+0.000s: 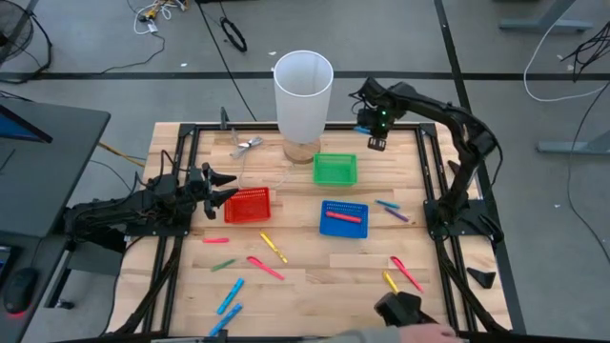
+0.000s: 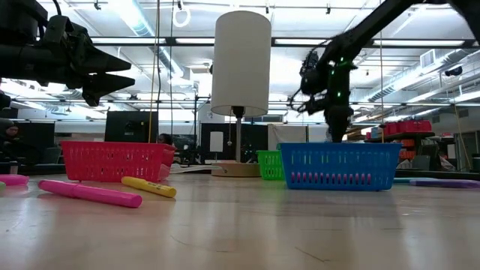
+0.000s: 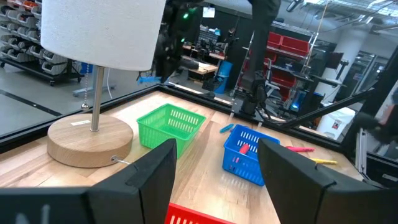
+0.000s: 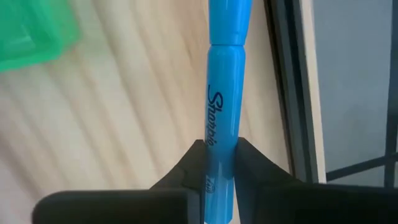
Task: Pick & Place Markers
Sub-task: Put the top blue highlighter into the blue bin
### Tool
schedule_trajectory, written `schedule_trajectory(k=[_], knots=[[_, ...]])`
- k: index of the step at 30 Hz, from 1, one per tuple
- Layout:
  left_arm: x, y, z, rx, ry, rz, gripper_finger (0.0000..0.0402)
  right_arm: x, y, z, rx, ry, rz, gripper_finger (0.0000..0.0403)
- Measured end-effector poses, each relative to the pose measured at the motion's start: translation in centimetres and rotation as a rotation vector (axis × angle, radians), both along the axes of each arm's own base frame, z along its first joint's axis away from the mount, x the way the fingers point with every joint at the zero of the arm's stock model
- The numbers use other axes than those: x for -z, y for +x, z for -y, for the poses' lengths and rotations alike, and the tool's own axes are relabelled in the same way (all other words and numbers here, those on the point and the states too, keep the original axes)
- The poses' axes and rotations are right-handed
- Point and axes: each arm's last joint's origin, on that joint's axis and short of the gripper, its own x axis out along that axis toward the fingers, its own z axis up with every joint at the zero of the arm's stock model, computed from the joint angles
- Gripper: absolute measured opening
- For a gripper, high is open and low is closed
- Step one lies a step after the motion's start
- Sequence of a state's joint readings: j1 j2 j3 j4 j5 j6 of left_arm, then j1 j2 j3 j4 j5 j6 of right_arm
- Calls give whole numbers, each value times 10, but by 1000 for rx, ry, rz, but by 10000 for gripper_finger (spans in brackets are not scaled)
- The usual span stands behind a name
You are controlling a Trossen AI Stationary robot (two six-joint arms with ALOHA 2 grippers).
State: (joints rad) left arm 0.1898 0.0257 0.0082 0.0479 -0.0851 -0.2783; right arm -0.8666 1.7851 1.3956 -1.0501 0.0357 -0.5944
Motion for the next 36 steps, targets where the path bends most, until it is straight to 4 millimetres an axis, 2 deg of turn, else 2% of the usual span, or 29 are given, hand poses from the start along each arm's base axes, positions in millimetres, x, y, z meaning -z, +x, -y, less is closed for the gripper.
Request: schedule_trajectory(k=[11,21,29,36], knots=[[0,0,0,1,0,0,232,-57,-17,-55,187,28,18,41],[0,0,0,0,0,0,232,-86,-36,-99,403,77,-7,41],[0,0,0,1,0,0,232,-74,-49,-129,418,105,-58,41],[0,0,0,0,0,0,232,-66,-29,-152,291,107,-70,41]])
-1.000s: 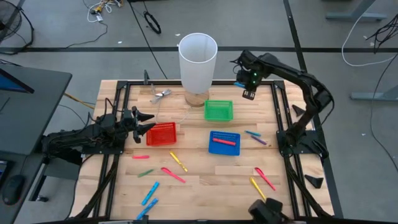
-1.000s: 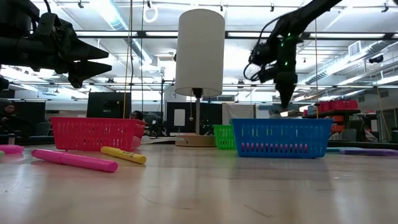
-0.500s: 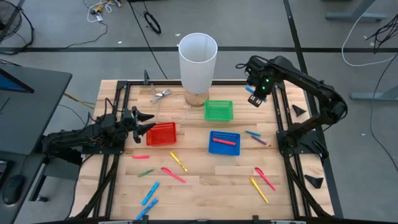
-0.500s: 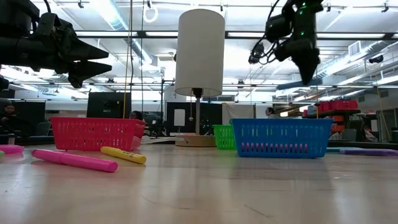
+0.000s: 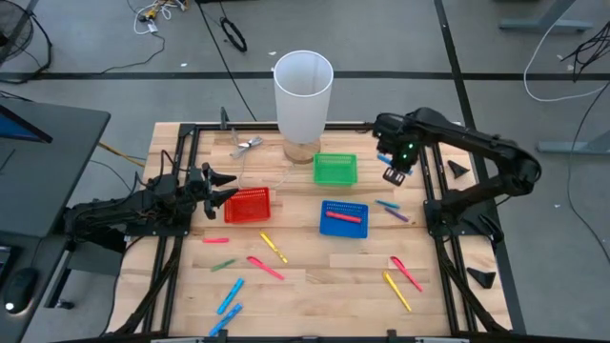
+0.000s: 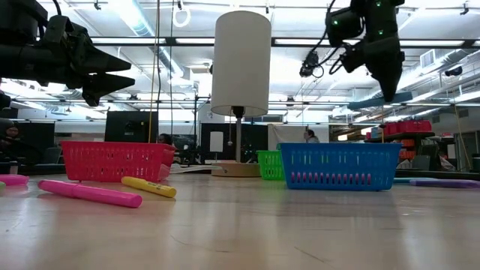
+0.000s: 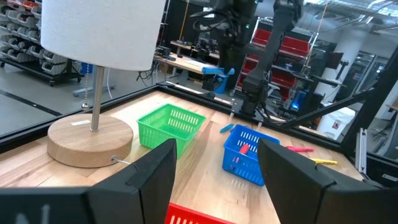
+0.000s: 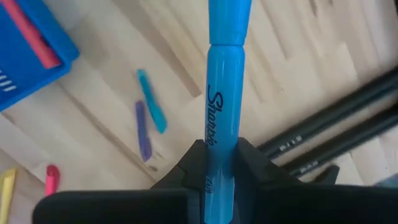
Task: Pick & Place Markers
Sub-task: Put the top blue highlighter into the blue bin
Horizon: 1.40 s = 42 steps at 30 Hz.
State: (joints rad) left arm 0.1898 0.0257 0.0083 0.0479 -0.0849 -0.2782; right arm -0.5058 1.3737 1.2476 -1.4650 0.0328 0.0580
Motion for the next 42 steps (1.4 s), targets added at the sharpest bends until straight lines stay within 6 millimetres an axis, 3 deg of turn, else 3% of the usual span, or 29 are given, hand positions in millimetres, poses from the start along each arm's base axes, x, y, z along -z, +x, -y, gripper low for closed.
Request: schedule_trajectory(k=[11,26,35,42], knots=[[0,0,0,0,0,0,232,16,45,-38,-144,9,-28,41],[0,0,0,0,0,0,232,11,118,-84,-344,20,23,41],[0,0,0,0,0,0,232,9,145,-125,-390,26,52,41],[0,0,0,0,0,0,232,19,151,-134,-412,41,45,41]])
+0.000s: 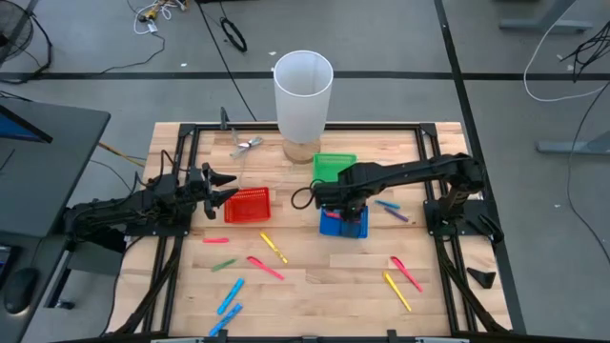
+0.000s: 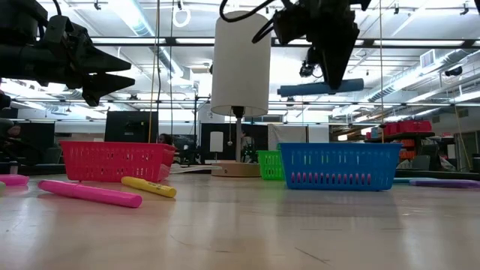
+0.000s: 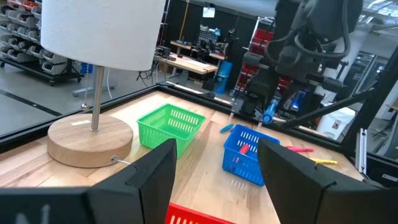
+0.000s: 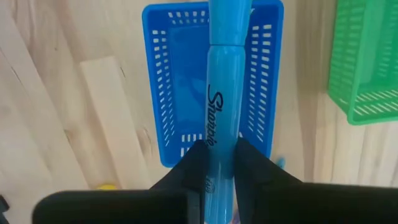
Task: Pick & Place Markers
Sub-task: Put the top blue highlighter into the blue bin
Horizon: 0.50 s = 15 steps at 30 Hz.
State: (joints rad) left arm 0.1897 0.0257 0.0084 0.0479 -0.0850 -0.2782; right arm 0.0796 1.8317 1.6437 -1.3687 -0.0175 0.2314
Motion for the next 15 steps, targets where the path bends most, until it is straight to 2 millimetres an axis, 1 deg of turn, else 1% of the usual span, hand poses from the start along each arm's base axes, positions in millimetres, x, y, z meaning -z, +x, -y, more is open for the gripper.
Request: schedule_trajectory(k=[4,8,15], knots=[[0,0,0,0,0,0,232,17,4,-5,-14,3,37,41],[0,0,0,0,0,0,232,35,1,-8,-22,3,25,41],[0,0,0,0,0,0,232,62,-3,-7,-11,1,20,41]])
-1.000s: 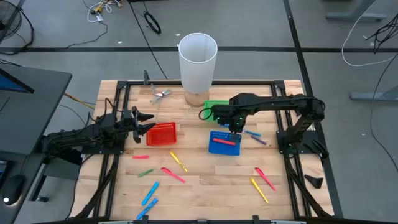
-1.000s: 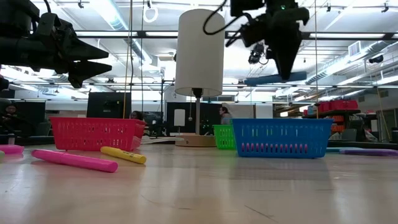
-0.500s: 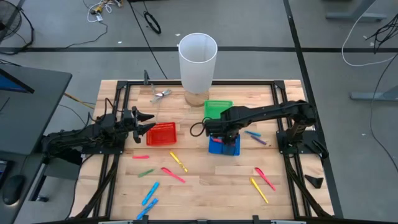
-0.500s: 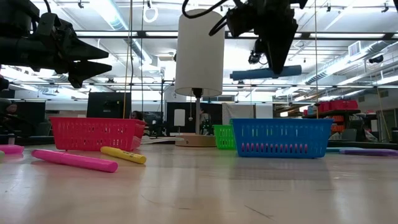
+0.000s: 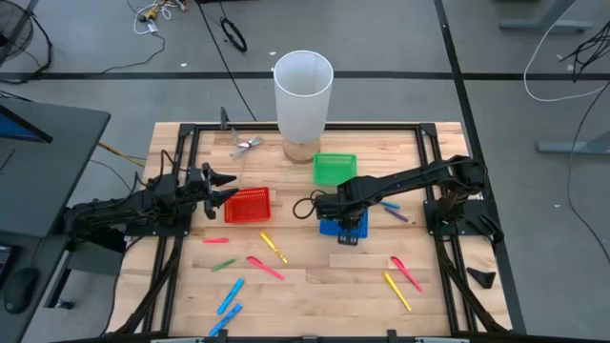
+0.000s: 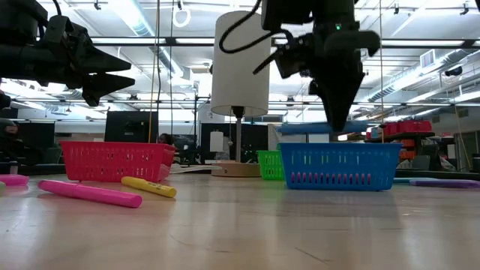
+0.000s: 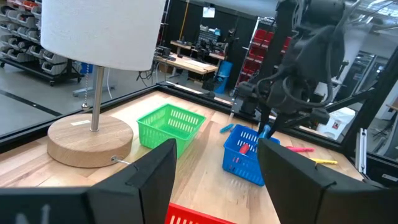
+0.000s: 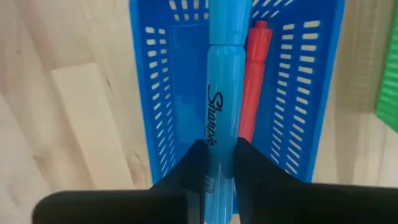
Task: Pick & Place Markers
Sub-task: Put the top blue highlighter into the blue bin
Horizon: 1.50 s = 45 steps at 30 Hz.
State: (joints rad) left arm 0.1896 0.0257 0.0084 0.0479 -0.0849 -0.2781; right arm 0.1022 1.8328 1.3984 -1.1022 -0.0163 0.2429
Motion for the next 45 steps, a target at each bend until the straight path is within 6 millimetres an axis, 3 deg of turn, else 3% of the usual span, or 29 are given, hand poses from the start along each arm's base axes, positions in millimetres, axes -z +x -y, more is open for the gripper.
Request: schedule_trajectory(k=[13,45], knots=[[0,0,0,0,0,0,232,40,-14,4,-1,-3,-32,45],[0,0,0,0,0,0,232,40,-9,9,-19,3,13,47]])
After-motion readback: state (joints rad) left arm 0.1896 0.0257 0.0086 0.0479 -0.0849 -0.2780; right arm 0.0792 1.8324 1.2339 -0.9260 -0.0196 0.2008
